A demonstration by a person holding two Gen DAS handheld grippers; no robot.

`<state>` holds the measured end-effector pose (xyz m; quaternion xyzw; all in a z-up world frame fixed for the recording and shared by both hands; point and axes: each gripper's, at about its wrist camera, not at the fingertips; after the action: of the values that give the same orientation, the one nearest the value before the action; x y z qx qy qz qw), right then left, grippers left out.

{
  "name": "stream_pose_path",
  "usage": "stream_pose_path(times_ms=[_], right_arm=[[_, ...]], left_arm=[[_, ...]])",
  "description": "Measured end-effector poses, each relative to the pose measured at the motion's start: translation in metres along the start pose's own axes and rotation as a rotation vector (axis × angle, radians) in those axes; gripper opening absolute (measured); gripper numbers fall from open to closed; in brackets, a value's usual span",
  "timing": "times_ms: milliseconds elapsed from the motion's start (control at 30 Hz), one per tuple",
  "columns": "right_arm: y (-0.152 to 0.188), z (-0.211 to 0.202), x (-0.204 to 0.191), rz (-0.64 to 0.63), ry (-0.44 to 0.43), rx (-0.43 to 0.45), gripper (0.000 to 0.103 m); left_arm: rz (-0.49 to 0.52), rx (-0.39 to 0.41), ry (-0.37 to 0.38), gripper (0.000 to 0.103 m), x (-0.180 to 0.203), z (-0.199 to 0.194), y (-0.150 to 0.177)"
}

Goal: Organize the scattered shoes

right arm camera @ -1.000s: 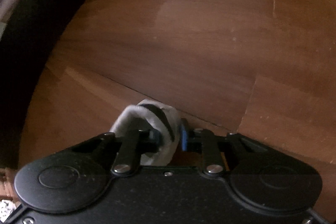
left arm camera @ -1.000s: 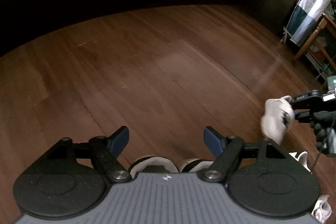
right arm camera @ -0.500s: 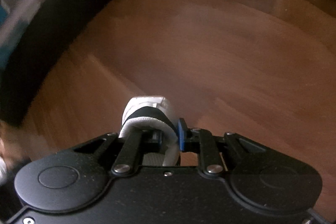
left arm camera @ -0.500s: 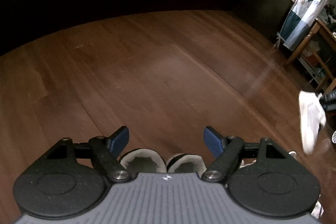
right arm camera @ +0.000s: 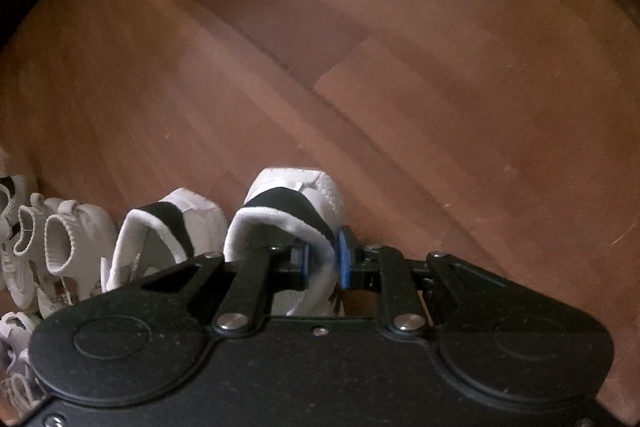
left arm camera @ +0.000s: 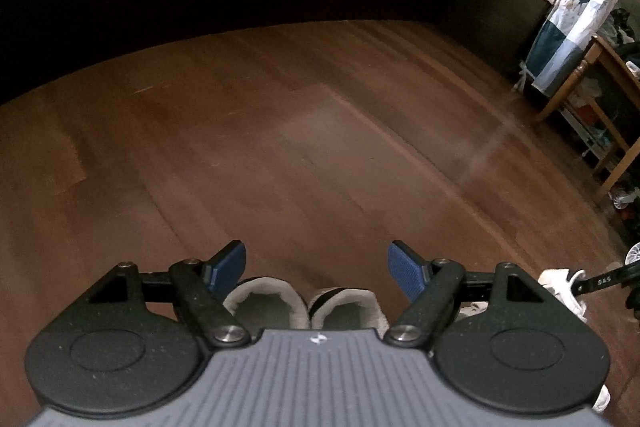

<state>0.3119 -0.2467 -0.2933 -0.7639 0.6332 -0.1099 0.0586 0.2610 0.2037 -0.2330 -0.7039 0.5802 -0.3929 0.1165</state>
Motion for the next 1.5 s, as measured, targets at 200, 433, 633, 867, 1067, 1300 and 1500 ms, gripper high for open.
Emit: stream_pose_path(times_ms=[200, 433, 633, 867, 1067, 1300, 1500], right_arm=[[-0.014, -0.004, -0.027, -0.019, -0.02, -0.011, 0.015], [-0.011, -0.007, -0.047, -0.077, -0.001, 0.011, 0.019], [0.001, -0.004, -0.043, -0.118, -0.006, 0.007, 0.021], [0.006, -0.011, -0.041, -0.198, 0.015, -0.024, 0.013], [0.006, -0.002, -0.047, -0.135, 0.002, -0.056, 0.03], [-0.001, -0.003, -0.038, -0.232, -0.008, -0.094, 0.01], [-0.007, 0.002, -0.053, -0.256, -0.03, -0.164, 0.019]], left_arm=[[-0.013, -0.001, -0.006, 0.078, -0.004, -0.001, 0.001], [-0.012, 0.004, -0.01, 0.078, -0.006, -0.006, 0.003], [-0.011, 0.001, -0.014, 0.078, -0.004, -0.008, 0.004], [0.009, -0.005, 0.005, 0.078, 0.009, -0.007, 0.004], [0.026, -0.012, 0.018, 0.078, 0.021, -0.004, 0.005], [0.033, -0.022, 0.021, 0.078, 0.025, -0.001, 0.007], [0.016, -0.025, 0.01, 0.078, 0.021, 0.001, 0.006]])
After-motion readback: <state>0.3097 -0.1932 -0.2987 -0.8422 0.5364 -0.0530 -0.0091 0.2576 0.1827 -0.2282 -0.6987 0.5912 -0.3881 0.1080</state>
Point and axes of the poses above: each gripper's, at about its wrist camera, not at the fingertips, and z roughly the way its jaws point, x to its right, y to its underside, and after that the axes turned 10 degrees about y, right-handed
